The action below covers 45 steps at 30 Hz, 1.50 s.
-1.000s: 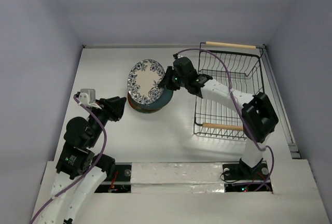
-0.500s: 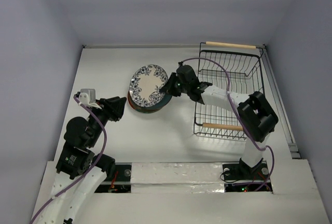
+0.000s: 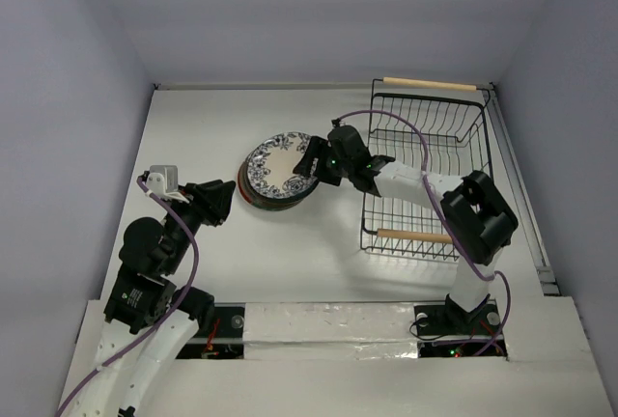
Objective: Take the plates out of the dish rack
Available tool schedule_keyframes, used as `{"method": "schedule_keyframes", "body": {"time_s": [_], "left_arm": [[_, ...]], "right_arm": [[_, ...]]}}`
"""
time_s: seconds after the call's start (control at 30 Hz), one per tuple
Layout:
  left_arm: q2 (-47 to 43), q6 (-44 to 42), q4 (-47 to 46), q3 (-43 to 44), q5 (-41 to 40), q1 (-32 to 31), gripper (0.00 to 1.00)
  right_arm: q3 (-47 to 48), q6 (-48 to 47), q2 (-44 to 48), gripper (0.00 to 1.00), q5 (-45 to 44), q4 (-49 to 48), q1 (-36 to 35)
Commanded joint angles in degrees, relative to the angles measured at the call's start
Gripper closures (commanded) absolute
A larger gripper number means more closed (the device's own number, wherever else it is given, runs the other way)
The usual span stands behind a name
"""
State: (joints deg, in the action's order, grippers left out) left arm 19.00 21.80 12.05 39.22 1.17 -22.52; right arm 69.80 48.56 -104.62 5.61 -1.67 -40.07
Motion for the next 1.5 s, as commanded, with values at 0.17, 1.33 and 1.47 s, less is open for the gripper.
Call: {"method": "schedule_keyframes", "body": {"time_s": [0.17,1.33,1.47], "left_arm": [[-0.3,0.4,-1.7,0.4,-0.6,-0.3,0.67],[0.5,0.0,-0.5,2.4,-5.2,-0.3,0.25],[2.3,1.8,-0.4,5.7,-4.4,-0.3,0.18]], "right_arm": [[10.3,-11.5,2.4,0.07,-9.4,12.7,-3.5],[-4.5,-26.3,59.5,0.19,-46.8,21.2,-5.6],[-8.7,-23.4,70.3,0.0,-57.7,20.6,-5.6]]}}
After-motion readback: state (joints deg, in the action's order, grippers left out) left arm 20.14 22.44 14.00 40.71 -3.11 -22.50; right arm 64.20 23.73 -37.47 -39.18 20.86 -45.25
